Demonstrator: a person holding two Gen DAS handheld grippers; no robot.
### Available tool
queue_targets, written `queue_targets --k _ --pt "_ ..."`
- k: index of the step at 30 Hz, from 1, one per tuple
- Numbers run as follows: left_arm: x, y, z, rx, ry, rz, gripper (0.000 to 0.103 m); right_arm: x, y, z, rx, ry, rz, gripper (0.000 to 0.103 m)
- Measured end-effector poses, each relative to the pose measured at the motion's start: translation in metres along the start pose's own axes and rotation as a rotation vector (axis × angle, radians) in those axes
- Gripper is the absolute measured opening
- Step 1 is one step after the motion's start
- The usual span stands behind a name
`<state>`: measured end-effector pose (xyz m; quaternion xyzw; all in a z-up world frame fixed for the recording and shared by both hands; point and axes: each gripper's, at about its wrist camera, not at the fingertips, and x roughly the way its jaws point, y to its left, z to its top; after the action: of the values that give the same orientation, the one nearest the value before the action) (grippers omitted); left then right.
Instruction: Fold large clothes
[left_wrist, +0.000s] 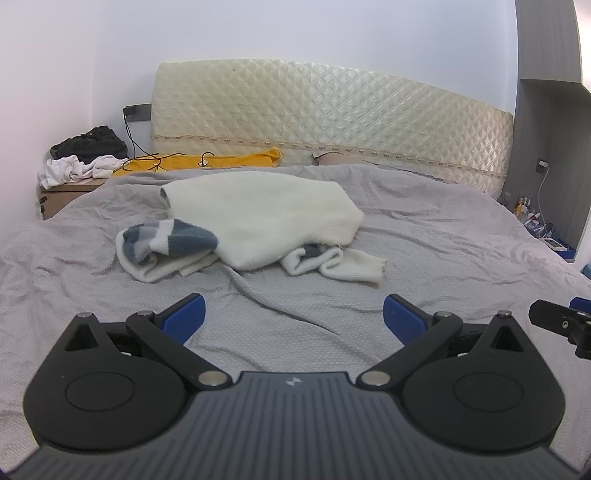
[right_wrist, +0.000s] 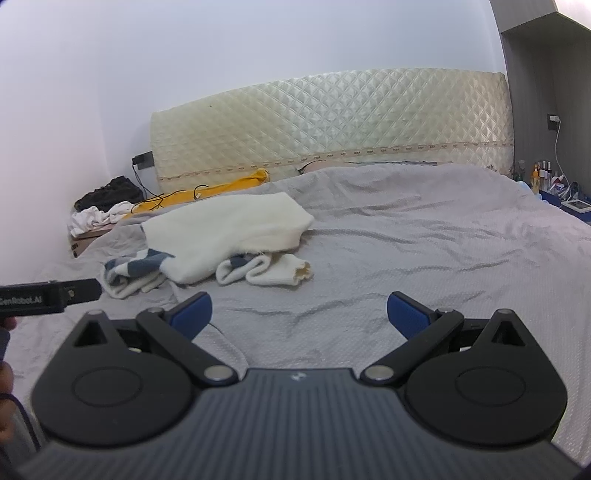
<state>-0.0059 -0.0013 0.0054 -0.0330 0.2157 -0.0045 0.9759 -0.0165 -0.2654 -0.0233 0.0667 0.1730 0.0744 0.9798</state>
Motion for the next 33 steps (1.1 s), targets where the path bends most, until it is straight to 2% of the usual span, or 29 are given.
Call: queue_targets --k 33 --pt "0.002 0.0018 -0.0036 -0.003 -0.001 -0.009 0.103 0.0008 -0.0017 0.0007 0.014 0.002 0.002 0.103"
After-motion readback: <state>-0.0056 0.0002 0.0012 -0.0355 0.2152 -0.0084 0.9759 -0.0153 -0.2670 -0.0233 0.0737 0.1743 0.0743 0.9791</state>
